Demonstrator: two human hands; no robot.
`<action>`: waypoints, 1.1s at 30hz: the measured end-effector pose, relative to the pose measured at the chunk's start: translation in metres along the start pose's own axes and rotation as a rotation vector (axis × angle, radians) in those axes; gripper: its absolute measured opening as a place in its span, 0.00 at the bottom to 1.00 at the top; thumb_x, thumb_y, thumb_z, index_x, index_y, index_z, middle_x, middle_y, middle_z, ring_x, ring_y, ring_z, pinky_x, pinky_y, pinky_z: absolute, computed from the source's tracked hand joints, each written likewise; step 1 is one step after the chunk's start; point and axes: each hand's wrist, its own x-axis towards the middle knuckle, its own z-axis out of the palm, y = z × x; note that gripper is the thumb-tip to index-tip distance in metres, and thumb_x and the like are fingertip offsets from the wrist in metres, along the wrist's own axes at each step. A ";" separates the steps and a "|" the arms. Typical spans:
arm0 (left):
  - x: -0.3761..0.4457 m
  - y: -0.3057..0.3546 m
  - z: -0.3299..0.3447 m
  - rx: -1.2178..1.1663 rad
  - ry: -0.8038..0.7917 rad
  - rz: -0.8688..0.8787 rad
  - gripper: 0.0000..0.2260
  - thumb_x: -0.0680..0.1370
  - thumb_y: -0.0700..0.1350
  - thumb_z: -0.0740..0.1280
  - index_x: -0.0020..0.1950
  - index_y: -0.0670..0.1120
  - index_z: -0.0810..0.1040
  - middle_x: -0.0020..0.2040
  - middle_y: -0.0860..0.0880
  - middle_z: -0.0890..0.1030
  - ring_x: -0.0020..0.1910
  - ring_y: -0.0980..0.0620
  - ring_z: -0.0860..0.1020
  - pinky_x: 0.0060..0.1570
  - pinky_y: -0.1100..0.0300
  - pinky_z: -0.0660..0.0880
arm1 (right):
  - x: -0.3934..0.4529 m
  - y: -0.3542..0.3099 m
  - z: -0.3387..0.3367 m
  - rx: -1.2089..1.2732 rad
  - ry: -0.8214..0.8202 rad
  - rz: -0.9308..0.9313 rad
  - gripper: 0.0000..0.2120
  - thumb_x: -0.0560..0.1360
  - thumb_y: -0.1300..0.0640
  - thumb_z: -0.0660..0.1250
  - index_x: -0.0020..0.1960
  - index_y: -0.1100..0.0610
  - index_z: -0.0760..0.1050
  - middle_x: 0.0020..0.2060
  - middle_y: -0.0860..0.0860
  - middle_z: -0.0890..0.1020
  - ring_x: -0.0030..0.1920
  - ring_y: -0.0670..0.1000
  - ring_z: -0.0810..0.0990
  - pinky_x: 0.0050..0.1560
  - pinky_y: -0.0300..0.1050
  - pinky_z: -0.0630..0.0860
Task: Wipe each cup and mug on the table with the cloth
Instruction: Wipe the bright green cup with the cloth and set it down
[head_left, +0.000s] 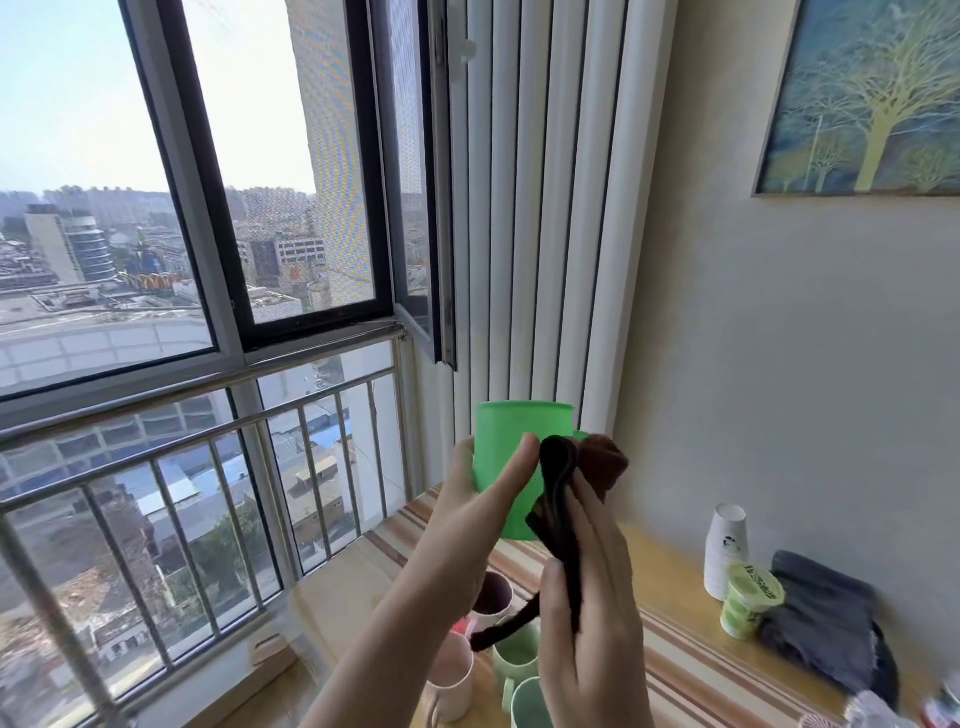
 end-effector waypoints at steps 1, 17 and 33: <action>0.001 0.000 -0.001 -0.040 0.016 -0.017 0.38 0.60 0.70 0.76 0.65 0.55 0.74 0.59 0.45 0.84 0.59 0.43 0.84 0.65 0.40 0.77 | -0.006 0.000 -0.005 0.007 -0.015 -0.016 0.21 0.82 0.53 0.55 0.71 0.60 0.69 0.73 0.48 0.70 0.74 0.54 0.69 0.68 0.56 0.71; -0.003 -0.010 0.007 -0.182 -0.040 -0.107 0.33 0.65 0.66 0.75 0.65 0.52 0.77 0.57 0.43 0.86 0.56 0.42 0.85 0.64 0.38 0.76 | 0.034 -0.004 -0.013 0.528 0.048 0.294 0.23 0.81 0.52 0.53 0.76 0.51 0.62 0.71 0.41 0.73 0.73 0.45 0.69 0.71 0.47 0.68; -0.004 -0.012 -0.003 -0.434 -0.229 -0.135 0.25 0.76 0.56 0.66 0.68 0.41 0.78 0.62 0.37 0.83 0.63 0.41 0.80 0.68 0.47 0.72 | 0.030 -0.003 -0.009 0.509 -0.019 0.314 0.22 0.79 0.50 0.54 0.72 0.45 0.67 0.73 0.47 0.71 0.75 0.50 0.67 0.74 0.55 0.65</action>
